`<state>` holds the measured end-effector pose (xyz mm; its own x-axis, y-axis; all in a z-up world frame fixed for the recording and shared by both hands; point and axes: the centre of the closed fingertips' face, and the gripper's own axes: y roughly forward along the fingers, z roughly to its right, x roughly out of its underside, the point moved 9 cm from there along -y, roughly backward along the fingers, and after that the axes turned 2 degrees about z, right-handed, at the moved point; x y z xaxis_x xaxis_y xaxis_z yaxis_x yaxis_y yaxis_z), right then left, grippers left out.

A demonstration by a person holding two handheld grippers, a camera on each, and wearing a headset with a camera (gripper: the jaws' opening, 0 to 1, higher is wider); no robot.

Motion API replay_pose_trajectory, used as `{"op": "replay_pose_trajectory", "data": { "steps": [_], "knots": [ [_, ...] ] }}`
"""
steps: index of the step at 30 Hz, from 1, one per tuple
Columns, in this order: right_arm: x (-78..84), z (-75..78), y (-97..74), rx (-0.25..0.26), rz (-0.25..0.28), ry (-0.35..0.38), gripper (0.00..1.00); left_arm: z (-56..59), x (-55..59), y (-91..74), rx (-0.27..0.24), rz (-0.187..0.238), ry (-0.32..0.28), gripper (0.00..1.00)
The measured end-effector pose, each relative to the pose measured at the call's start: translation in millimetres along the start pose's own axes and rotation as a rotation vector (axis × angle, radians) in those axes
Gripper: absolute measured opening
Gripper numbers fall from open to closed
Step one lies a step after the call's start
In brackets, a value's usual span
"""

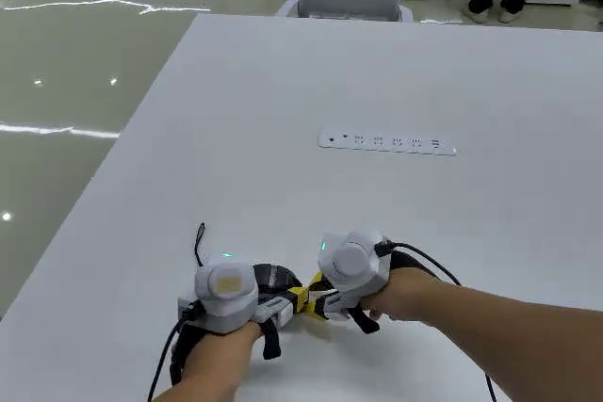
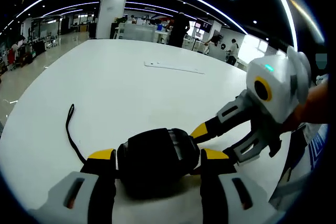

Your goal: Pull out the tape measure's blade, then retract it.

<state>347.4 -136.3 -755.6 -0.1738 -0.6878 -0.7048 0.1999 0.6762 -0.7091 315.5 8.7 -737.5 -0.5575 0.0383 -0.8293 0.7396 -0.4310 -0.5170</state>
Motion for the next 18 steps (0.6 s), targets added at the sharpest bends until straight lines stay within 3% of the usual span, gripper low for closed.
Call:
{"op": "replay_pose_trajectory", "data": {
  "steps": [2,5,9,13,15,18],
  "knots": [
    [4.4,-0.1,-6.1,0.016,0.005,0.032,0.42,-3.5,-4.9,-6.6,0.032,0.020,0.057,0.75],
    [10.5,-2.6,-17.4,0.054,0.029,0.044,0.45,-8.0,-10.5,-14.6,0.069,0.034,0.118,0.87],
    [19.3,-4.5,-31.8,0.106,0.068,0.125,0.53,-11.6,-16.7,-23.9,0.115,0.062,0.162,0.99],
    [29.5,-9.5,-47.9,0.116,0.086,0.176,0.62,-18.5,-16.4,-32.6,0.153,0.065,0.157,0.99],
    [36.0,-10.7,-58.8,0.143,0.105,0.202,0.69,-24.6,-14.9,-38.3,0.171,0.056,0.138,0.99],
    [46.8,-13.7,-77.4,0.196,0.131,0.257,0.73,-31.6,-12.5,-48.8,0.178,0.060,0.160,0.99]
  ]
}}
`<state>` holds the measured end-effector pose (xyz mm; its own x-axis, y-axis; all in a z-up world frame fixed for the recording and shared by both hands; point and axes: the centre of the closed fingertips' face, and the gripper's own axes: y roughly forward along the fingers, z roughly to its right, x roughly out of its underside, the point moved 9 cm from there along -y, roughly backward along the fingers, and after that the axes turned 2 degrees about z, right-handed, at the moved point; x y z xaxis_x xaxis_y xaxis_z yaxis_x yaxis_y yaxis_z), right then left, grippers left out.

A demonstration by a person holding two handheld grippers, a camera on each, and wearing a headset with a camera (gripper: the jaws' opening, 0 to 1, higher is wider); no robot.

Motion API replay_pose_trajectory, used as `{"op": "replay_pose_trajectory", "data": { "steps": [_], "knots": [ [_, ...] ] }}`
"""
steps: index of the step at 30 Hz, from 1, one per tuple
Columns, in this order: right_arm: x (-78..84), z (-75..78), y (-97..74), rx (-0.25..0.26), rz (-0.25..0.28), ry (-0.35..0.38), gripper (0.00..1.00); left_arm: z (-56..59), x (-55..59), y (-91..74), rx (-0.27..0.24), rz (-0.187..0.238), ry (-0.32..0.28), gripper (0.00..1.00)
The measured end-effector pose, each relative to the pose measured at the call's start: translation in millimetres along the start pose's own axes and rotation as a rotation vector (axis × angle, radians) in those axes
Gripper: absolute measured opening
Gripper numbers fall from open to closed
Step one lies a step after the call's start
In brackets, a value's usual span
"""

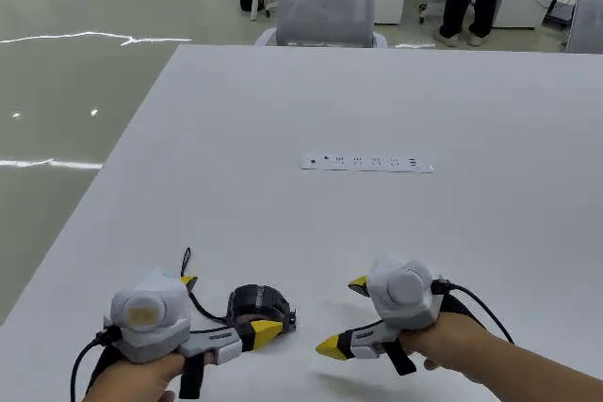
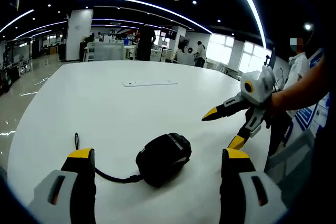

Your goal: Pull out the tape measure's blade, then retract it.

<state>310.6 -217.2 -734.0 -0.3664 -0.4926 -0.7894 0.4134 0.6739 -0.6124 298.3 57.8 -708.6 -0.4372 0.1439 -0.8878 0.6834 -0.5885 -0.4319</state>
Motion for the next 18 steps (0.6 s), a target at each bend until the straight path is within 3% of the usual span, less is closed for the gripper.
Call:
{"op": "replay_pose_trajectory", "data": {
  "steps": [5,6,7,9,12,14,18],
  "knots": [
    [17.3,4.1,-33.1,0.076,0.032,0.047,0.79,-13.2,7.6,-18.8,0.025,-0.001,-0.017,0.99],
    [20.3,5.6,-37.5,0.091,0.038,0.056,0.80,-14.7,9.1,-21.6,0.025,-0.017,-0.016,0.99],
    [24.9,6.4,-45.5,0.114,0.047,0.075,0.81,-17.8,13.7,-26.2,0.020,-0.068,-0.006,0.99],
    [31.2,5.6,-56.6,0.141,0.061,0.101,0.82,-24.8,18.8,-33.1,-0.015,-0.091,0.094,0.95],
    [38.9,3.5,-69.4,0.179,0.071,0.120,0.85,-26.2,25.7,-40.0,0.005,-0.085,0.034,0.96],
    [43.2,2.6,-77.9,0.199,0.082,0.133,0.89,-30.8,28.2,-46.0,-0.005,-0.061,0.027,0.99],
    [49.1,3.1,-96.4,0.257,0.116,0.166,0.93,-36.0,28.2,-56.4,-0.016,-0.018,-0.042,0.99]
  ]
}}
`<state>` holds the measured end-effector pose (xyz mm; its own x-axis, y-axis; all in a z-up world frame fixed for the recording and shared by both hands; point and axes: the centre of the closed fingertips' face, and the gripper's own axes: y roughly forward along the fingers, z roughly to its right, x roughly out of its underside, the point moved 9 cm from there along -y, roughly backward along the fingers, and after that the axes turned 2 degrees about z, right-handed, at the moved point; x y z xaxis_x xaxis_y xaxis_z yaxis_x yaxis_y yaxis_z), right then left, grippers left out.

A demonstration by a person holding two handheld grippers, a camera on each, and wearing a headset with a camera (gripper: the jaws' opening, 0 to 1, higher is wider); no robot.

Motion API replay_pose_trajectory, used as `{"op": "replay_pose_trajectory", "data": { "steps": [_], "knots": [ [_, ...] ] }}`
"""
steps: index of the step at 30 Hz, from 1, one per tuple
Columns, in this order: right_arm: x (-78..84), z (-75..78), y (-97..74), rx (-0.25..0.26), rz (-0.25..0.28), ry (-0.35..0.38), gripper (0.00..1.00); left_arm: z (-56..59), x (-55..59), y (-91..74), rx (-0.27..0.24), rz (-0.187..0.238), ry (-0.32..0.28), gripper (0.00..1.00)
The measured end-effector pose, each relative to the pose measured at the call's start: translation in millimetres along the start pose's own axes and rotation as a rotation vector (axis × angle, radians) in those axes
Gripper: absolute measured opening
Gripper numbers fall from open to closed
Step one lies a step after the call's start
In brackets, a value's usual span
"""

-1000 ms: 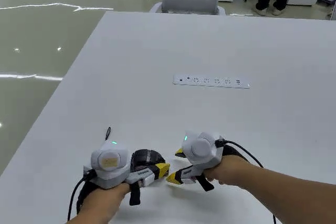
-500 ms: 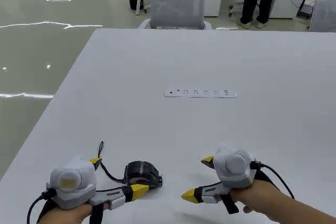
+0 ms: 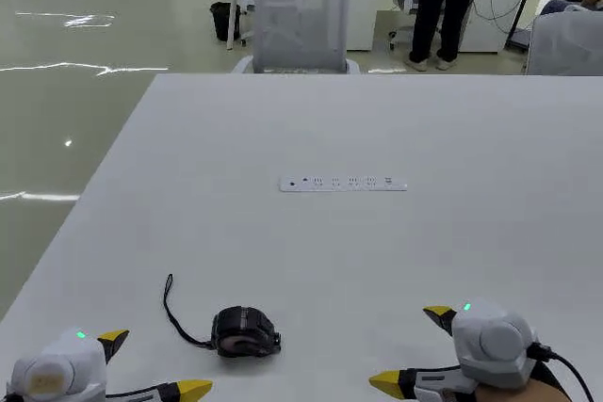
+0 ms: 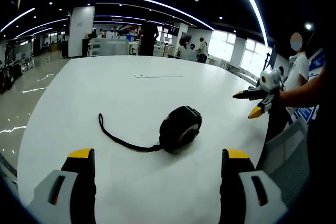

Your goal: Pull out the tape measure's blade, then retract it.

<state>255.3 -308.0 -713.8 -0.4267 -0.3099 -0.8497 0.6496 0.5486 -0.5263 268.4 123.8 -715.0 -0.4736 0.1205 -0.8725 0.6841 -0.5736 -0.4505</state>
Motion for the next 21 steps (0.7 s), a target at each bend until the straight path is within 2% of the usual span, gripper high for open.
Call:
{"op": "replay_pose_trajectory", "data": {
  "steps": [1,6,13,17,21],
  "knots": [
    [3.1,1.2,-5.7,0.006,0.002,0.005,0.94,-3.2,1.0,-2.7,0.003,0.007,0.000,0.99],
    [17.7,1.2,-27.2,0.041,0.003,0.043,0.98,-4.5,4.5,-15.3,0.008,0.017,0.006,0.99],
    [33.2,6.3,-60.9,0.138,0.069,0.099,1.00,-3.8,6.0,-28.6,-0.005,0.032,0.010,0.99],
    [47.6,6.8,-73.9,0.153,0.050,0.111,1.00,-0.8,5.1,-29.9,0.004,0.044,0.009,0.99],
    [55.6,4.2,-85.0,0.170,0.030,0.108,1.00,-2.1,6.5,-30.1,0.001,0.038,0.029,0.99]
  ]
}}
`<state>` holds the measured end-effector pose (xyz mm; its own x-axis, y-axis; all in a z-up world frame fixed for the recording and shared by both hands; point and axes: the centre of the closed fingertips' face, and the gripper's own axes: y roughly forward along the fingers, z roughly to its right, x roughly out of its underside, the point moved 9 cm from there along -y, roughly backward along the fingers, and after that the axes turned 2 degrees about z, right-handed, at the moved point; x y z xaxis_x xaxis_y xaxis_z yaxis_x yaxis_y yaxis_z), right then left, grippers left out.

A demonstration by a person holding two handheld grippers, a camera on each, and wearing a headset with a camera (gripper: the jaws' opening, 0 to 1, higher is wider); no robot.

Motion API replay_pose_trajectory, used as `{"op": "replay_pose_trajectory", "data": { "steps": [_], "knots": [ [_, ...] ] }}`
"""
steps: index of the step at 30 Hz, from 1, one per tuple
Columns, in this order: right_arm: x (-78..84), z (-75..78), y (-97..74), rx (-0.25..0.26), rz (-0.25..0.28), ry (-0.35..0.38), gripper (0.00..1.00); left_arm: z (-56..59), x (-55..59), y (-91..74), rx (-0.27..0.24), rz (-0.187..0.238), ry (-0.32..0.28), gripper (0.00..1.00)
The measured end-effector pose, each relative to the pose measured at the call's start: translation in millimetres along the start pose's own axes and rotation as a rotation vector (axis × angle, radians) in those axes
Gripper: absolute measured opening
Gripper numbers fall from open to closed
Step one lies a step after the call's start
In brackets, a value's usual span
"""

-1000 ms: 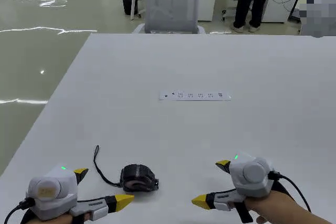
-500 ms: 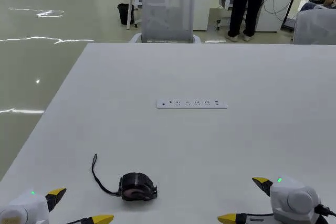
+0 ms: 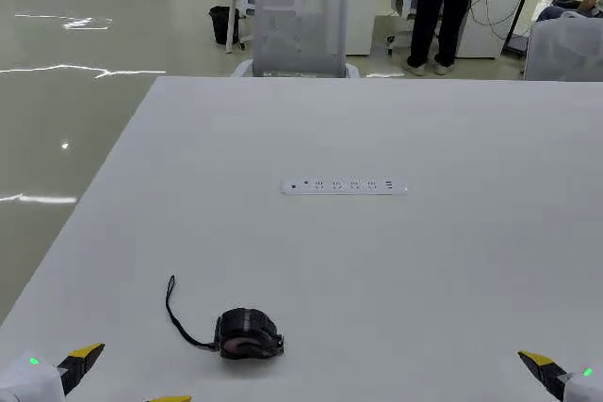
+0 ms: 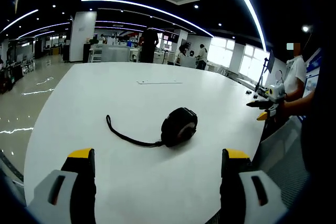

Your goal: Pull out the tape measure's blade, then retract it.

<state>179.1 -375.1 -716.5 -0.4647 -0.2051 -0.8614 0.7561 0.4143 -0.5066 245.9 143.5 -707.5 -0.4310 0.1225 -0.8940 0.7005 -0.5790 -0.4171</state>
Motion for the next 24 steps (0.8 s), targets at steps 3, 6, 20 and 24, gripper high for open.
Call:
{"op": "replay_pose_trajectory", "data": {
  "steps": [3,6,20,24],
  "knots": [
    [1.0,0.2,-1.9,0.009,-0.008,-0.008,1.00,-3.4,4.0,0.5,0.004,-0.006,-0.012,0.99],
    [-0.4,1.0,-1.5,0.015,-0.005,-0.004,1.00,-2.9,4.0,-0.5,0.000,-0.014,-0.009,0.99],
    [-2.7,2.2,4.5,-0.007,-0.029,-0.019,1.00,0.2,2.0,-5.5,-0.018,0.000,-0.029,0.99],
    [-2.3,3.9,3.6,-0.005,-0.029,-0.021,1.00,0.1,2.1,-5.6,-0.024,0.006,-0.027,0.99]
  ]
}}
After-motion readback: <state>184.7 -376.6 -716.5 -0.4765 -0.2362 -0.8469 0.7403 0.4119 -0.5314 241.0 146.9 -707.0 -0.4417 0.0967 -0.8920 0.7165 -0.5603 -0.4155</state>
